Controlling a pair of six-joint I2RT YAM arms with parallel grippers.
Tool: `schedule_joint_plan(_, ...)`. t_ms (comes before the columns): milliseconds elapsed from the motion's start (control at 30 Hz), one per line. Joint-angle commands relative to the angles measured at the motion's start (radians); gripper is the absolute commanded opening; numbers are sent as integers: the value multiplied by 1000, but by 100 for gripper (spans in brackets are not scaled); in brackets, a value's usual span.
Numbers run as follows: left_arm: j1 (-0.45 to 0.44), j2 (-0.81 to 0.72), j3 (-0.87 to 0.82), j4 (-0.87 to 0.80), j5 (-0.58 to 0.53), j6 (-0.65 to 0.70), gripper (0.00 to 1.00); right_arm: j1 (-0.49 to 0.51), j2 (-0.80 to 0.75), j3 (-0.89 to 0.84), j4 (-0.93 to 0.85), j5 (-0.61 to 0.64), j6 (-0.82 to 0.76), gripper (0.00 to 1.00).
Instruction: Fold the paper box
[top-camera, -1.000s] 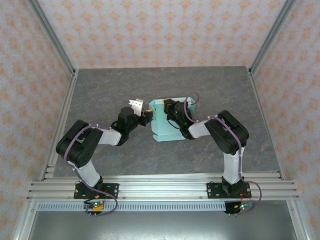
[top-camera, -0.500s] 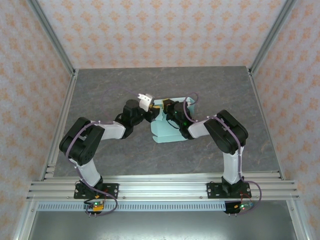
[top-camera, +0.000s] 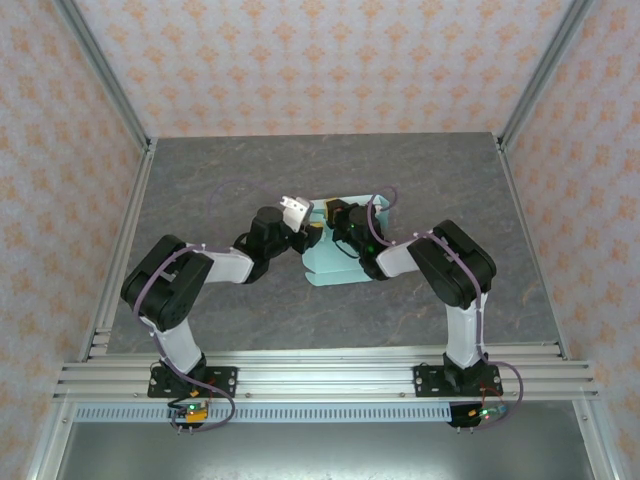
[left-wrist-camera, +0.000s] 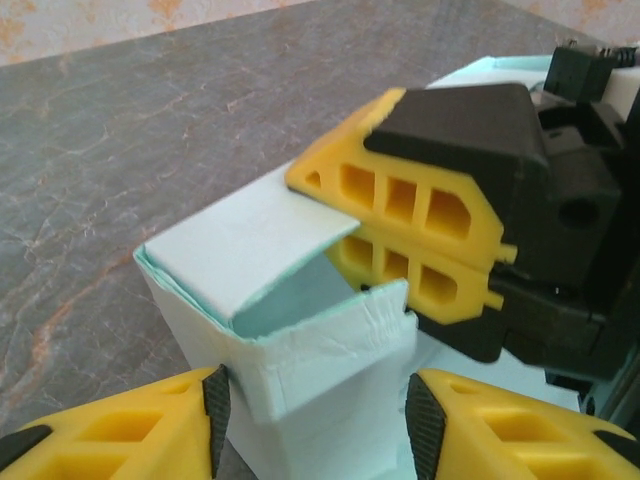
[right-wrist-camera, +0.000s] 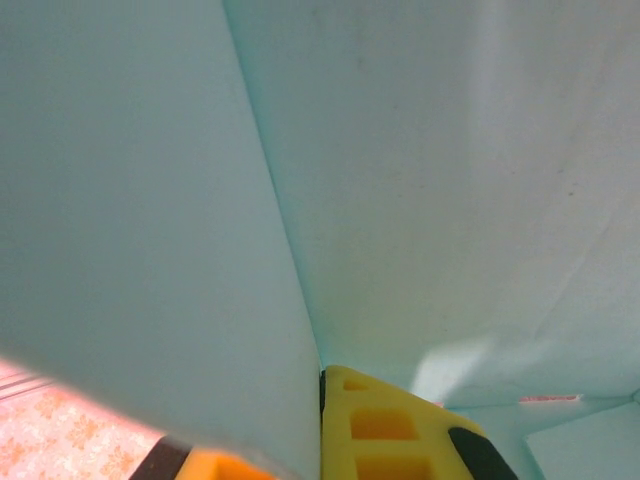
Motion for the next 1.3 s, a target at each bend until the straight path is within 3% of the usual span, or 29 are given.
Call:
schedule_joint_plan(0, -14, 30, -26, 47, 46, 18, 55, 14, 10, -25, -18, -36, 25, 7)
schedule_joint_plan(267, -13, 57, -31, 94, -11, -28, 55, 18, -23, -36, -28, -63, 23, 7)
schedule_joint_plan(467, -13, 67, -33, 122, -40, -57, 48, 45, -41, -63, -27, -53, 26, 7)
schedule_joint_plan(833, -72, 36, -37, 151, -129, -78, 43, 106, -72, -88, -40, 44, 19, 8)
schedule_joint_plan(900, -84, 26, -54, 173, -161, -77, 39, 113, -70, -90, -40, 51, 23, 8)
schedule_joint_plan(1000, -89, 22, -78, 210, -190, -88, 25, 132, -70, -91, -41, 66, 22, 8)
schedule_joint_plan(1267, -89, 33, -69, 206, -124, -106, 20, 174, -70, -62, -63, 71, 2, 8)
